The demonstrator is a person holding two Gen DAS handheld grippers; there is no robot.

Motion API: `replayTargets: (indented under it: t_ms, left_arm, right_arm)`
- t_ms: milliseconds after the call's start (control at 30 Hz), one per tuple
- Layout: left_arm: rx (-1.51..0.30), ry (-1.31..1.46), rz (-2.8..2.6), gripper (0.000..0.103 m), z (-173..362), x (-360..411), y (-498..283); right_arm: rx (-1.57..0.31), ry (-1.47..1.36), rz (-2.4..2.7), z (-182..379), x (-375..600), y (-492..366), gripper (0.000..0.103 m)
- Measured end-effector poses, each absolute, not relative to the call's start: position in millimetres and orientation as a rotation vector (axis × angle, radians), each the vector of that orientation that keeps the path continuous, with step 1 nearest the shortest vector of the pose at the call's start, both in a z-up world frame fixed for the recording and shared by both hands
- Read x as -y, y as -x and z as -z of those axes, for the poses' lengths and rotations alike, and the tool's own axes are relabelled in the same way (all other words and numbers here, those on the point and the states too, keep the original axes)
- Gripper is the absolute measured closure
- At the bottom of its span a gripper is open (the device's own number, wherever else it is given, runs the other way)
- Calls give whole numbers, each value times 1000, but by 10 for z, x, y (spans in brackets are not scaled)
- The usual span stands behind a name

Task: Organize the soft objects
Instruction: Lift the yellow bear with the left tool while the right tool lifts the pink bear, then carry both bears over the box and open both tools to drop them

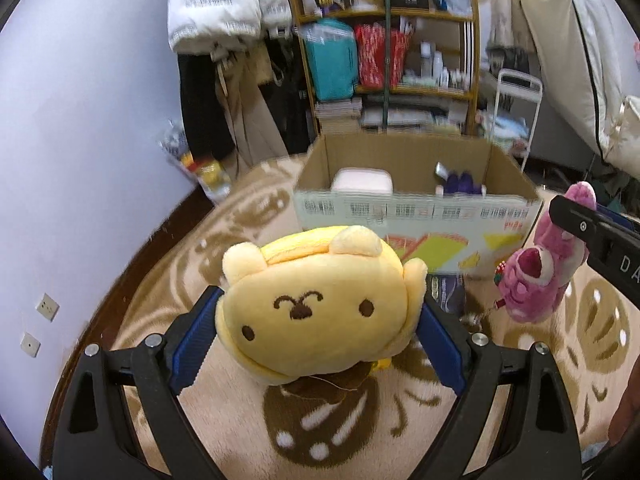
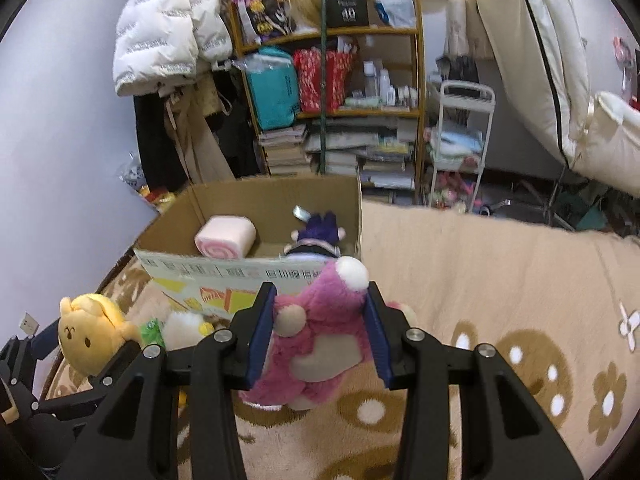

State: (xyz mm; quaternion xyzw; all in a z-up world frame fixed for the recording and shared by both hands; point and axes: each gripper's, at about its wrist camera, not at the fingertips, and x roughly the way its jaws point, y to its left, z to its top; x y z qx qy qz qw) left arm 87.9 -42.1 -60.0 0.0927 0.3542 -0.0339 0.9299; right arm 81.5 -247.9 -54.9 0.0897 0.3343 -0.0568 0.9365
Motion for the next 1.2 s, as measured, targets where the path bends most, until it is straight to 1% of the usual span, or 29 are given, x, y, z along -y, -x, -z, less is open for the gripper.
replayTargets:
  t_ms: [367,667,900,1200]
  left_arm:
    - [-527,-185,93,12,87,390,-951]
    - [-450,-175,110,12,-176,423,-1297]
    - [-439,-199,114,12,-164,554,-1596]
    - [-513,-199,151,12,200,616,-1830]
  right_arm:
    - [-531,-207,93,77,2590,-863,57]
    - [-437,-184,80,-204,2678,-1152,57]
    - [-425,-151,74,-186,2651,-1374,55]
    - [-495,-179,40,154,2632,-1591,52]
